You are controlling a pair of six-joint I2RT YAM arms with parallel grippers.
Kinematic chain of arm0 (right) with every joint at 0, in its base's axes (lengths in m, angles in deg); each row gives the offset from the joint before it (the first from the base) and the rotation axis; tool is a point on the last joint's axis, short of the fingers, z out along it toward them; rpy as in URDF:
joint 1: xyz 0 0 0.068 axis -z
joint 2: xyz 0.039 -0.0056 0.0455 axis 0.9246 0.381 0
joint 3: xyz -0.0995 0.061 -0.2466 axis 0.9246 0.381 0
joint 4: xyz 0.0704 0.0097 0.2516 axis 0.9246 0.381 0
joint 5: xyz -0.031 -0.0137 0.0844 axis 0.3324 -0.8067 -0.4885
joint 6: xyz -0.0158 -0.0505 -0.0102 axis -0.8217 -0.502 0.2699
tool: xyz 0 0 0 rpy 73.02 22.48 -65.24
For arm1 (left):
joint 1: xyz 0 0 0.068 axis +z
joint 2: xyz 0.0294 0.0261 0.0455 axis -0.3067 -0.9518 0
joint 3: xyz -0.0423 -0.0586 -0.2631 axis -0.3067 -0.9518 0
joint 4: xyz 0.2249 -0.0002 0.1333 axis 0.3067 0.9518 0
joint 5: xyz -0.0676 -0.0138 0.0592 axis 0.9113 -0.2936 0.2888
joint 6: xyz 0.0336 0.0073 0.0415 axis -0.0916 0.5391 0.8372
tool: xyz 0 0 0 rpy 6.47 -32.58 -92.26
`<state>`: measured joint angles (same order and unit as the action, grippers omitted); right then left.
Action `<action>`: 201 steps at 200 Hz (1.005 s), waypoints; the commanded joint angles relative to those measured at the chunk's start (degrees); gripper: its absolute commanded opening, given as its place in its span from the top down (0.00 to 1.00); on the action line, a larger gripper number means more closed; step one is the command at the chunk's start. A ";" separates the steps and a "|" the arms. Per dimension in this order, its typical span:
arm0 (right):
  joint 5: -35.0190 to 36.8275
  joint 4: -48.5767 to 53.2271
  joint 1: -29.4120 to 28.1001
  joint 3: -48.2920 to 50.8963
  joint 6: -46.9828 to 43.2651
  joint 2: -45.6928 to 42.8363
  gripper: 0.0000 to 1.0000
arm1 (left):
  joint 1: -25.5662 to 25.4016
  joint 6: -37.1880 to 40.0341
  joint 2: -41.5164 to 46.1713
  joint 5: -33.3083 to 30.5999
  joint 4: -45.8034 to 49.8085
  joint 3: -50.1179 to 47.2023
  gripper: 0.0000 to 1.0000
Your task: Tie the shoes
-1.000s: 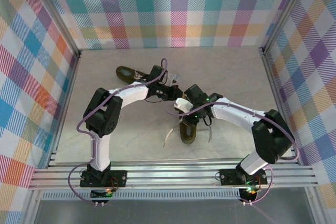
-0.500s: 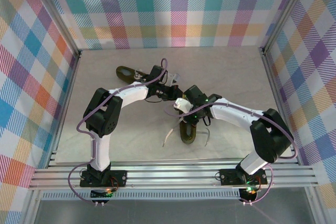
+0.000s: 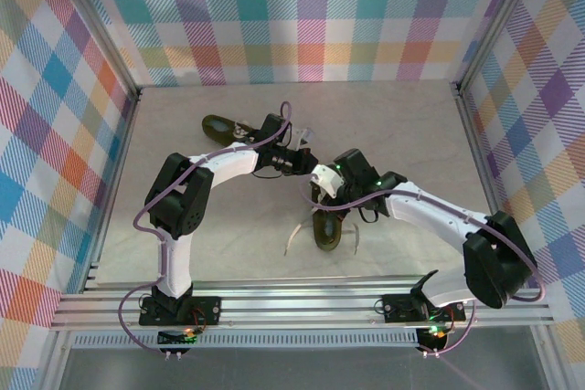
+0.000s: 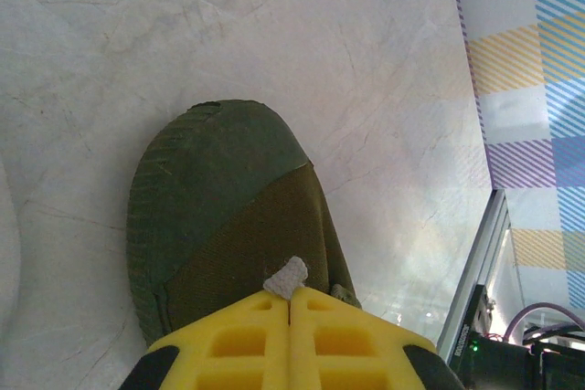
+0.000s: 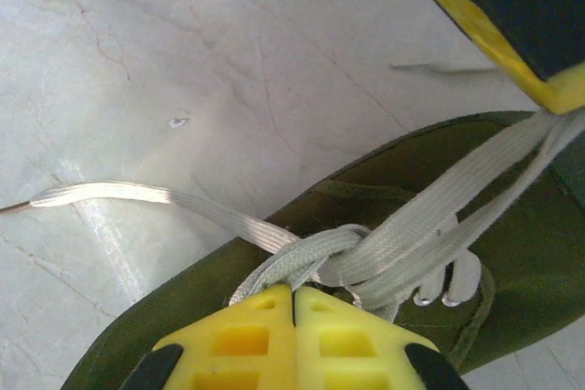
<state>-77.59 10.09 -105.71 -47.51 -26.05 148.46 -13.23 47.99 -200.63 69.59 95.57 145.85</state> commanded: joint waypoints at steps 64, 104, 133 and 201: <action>0.10 -10.32 5.82 6.07 15.32 -6.82 1.00 | 0.24 0.03 7.71 -4.46 -3.81 -6.82 1.00; 3.35 -9.73 7.90 7.28 18.56 -8.20 1.00 | 0.51 -0.24 10.40 -6.62 -5.18 -10.09 1.00; 6.20 -8.32 8.69 7.44 20.09 -8.27 1.00 | 0.76 -0.12 11.17 -7.78 -5.08 -11.12 1.00; 12.59 -3.05 9.80 6.08 23.99 -5.22 1.00 | 1.21 0.29 12.38 -9.29 -4.58 -11.96 1.00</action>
<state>-68.43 4.30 -96.75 -40.63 -4.76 141.68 -12.73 47.99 -191.19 61.22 91.48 134.62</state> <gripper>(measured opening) 0.045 0.053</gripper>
